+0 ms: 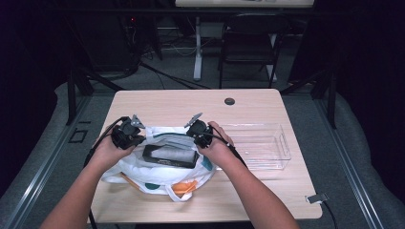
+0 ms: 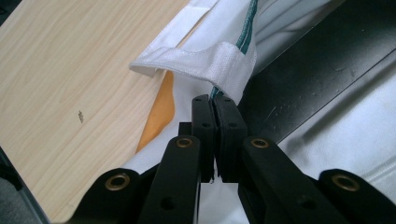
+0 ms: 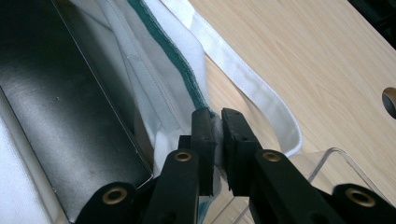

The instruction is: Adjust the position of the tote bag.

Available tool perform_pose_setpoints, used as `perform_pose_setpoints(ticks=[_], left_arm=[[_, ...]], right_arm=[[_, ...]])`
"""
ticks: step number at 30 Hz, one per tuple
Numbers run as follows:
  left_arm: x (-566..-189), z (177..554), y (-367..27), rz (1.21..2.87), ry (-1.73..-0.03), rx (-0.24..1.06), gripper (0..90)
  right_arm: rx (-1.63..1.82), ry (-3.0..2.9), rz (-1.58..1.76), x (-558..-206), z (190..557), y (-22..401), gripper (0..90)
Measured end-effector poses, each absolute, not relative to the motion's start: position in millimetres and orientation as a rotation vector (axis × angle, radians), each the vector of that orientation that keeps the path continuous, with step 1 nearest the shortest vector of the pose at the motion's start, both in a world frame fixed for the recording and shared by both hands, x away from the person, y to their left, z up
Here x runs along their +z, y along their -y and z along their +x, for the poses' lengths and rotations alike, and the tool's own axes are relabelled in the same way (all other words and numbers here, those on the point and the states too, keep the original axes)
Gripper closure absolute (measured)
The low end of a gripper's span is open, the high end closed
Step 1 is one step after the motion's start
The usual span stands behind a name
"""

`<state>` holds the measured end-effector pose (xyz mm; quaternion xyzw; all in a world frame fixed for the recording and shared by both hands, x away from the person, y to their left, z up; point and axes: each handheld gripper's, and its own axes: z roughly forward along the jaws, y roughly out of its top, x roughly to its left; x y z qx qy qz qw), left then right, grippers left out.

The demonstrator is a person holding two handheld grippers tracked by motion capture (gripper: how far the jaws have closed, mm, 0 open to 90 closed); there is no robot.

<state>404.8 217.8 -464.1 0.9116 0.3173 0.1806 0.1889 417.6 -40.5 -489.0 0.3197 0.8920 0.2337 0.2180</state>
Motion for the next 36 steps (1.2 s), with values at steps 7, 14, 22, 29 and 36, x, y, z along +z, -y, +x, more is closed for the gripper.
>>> perform_pose_setpoints(ticks=[7,14,22,29,36], left_arm=[[-464,411,-217,2.554,-0.908,0.518,88.6],[-462,417,-212,2.567,-0.912,0.550,88.7],[-466,427,-210,2.569,-0.930,0.568,88.8],[-472,436,-210,2.566,-0.945,0.576,88.8],[-479,445,-209,2.569,-0.969,0.574,88.9]], right_arm=[[0.638,-2.471,0.884,-490,418,40,83.7],[0.626,-2.472,0.879,-490,419,40,83.7],[0.636,-2.467,0.887,-492,420,41,83.7],[0.633,-2.470,0.884,-493,420,40,83.7],[0.630,-2.473,0.880,-493,420,40,83.8]])
